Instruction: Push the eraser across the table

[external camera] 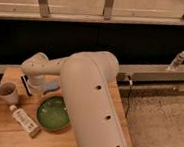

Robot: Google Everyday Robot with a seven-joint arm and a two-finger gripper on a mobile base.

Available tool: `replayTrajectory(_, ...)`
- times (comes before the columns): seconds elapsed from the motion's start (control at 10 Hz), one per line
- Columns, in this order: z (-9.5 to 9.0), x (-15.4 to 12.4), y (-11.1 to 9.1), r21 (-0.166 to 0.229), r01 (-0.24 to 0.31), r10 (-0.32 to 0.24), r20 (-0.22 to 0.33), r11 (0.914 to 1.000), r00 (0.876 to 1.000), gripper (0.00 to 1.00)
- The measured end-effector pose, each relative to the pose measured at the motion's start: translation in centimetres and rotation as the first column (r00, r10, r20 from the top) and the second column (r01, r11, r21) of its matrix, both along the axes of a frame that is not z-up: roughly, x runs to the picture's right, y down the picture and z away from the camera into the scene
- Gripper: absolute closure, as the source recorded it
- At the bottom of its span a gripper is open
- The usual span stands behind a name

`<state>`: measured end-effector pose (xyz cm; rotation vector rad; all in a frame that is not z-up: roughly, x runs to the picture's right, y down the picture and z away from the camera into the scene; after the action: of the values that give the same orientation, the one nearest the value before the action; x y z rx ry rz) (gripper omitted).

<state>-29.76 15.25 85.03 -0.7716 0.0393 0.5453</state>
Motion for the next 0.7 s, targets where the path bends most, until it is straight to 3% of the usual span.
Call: replayTrajectory(0.7,4.9,-2.0,-1.9,-0.001,0.088,-0.088,-0.005,0.9962,0.996,1.00)
